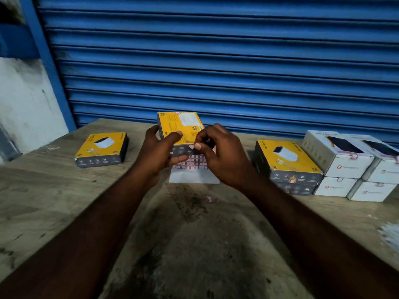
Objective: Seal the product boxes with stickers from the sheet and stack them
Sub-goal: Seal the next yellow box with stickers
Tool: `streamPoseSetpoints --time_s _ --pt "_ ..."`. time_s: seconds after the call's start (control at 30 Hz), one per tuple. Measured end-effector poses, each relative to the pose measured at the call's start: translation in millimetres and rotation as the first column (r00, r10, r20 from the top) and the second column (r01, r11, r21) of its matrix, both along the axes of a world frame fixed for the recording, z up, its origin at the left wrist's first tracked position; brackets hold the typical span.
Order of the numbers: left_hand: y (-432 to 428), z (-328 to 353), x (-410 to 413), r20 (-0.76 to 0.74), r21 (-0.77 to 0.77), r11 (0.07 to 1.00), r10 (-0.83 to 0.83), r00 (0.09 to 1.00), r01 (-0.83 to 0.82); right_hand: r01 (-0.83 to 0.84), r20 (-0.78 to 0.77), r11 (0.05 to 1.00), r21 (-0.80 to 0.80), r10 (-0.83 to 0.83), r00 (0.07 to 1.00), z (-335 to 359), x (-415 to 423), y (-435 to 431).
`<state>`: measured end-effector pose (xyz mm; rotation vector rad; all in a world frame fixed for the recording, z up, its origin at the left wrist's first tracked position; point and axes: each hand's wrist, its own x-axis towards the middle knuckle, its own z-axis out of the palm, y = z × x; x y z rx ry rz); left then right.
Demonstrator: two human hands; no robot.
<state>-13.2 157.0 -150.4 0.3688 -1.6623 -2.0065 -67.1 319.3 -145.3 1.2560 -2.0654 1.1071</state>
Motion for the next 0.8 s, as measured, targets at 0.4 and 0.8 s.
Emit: streamPoseSetpoints --time_s 0.4,0.8 --pt "4 4 7 0.129 -0.167 0.977 -0.111 0.985 0.132 0.033 -0.06 0.867 0.497 -0.003 0.998 43 6 15" --pt "6 3 7 0.161 -0.189 0.976 -0.077 0.984 0.107 -0.039 0.039 0.868 0.495 0.023 0.999 45 5 15"
